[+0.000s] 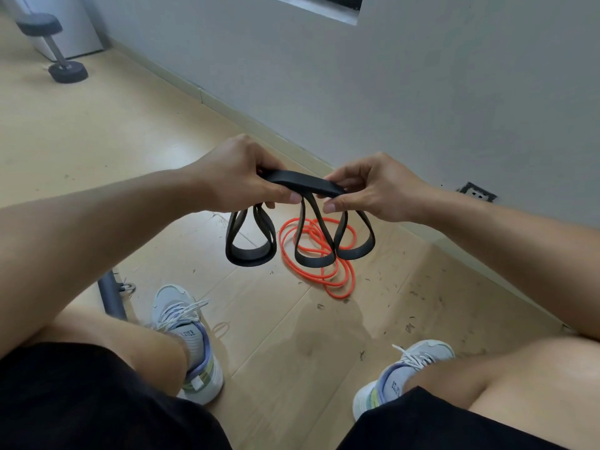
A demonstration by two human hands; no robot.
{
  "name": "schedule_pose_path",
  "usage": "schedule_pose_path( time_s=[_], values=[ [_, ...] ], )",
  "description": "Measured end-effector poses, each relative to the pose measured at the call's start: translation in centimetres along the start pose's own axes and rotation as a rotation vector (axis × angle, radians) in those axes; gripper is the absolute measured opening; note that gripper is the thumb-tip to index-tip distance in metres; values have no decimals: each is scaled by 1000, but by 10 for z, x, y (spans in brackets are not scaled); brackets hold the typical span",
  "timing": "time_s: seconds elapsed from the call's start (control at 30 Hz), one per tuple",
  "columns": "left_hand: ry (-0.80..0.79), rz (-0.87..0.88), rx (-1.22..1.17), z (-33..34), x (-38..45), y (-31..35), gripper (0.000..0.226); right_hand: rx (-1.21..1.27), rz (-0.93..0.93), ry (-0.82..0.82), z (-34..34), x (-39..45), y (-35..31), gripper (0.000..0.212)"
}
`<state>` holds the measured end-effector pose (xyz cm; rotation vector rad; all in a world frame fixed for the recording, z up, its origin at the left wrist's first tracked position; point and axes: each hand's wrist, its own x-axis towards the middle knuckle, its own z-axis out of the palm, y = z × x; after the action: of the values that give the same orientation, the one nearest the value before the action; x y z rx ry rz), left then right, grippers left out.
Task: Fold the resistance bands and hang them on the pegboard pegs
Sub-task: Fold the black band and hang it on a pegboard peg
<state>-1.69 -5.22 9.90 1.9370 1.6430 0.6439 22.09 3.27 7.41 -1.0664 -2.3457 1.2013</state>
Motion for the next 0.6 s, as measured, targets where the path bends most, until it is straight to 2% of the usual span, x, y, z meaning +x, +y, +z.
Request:
schedule_pose_path(
  time_s=[0.23,0.33,0.43,0.6],
  values=[
    [-29,-31,-44,2,0,-1,11,3,54,-66,10,-2,4,35],
    [-56,-37,-53,7,0,-3,9,27,58,-99,20,-3,2,55],
    [-101,-23,-25,11,-1,-2,5,-53,1,-66,24,-5,-7,74],
    [-103,-22,-42,7,-4,4,8,17,-25,6,19,-8,-22,51]
  ],
)
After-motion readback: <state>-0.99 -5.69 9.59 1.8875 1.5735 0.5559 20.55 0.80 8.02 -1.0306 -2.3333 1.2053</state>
